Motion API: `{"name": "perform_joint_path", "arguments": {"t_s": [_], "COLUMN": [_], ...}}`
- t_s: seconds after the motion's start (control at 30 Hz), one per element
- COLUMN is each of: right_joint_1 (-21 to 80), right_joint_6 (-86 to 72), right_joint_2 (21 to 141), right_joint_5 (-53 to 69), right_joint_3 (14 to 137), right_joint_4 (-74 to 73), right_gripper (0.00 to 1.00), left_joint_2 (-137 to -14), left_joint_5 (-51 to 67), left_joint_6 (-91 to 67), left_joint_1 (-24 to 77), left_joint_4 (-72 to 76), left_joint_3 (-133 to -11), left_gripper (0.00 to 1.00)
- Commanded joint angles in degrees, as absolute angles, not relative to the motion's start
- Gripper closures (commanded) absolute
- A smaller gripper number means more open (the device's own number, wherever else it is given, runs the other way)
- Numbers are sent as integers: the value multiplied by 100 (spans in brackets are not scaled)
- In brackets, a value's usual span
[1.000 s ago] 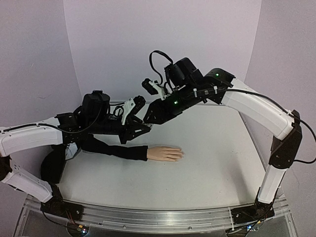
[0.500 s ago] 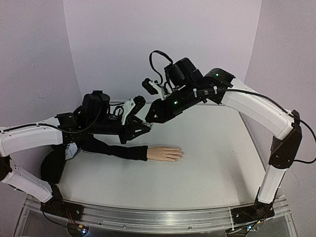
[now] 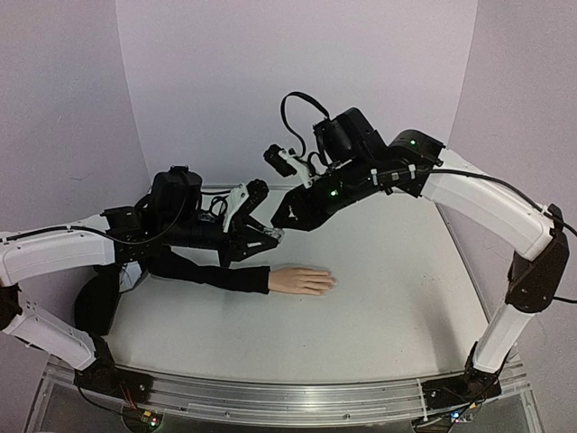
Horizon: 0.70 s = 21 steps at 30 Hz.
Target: Paint the nails
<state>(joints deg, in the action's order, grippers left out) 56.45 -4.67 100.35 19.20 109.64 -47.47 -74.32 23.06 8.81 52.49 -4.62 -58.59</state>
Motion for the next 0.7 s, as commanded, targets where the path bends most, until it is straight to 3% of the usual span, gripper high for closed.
{"name": "perform_joint_path", "arguments": {"t_s": [0.0,0.67], "right_joint_1": [5639,5639], "right_joint_6": [-96,-220], "right_joint_2": [9756,9470], "right_joint_5": [2103,1985], "right_joint_3": [10816,10558], "right_joint_4": [-4658,-4483], "right_gripper": [100,100], "left_joint_2": [-7337,-7480], "left_joint_5": [2799,2531], "left_joint_6": [988,1046], "left_joint_1": [5239,5241], "left_joint_4": [-517,-619], "left_joint_3": [-6021,-6029], "left_gripper": [100,100]}}
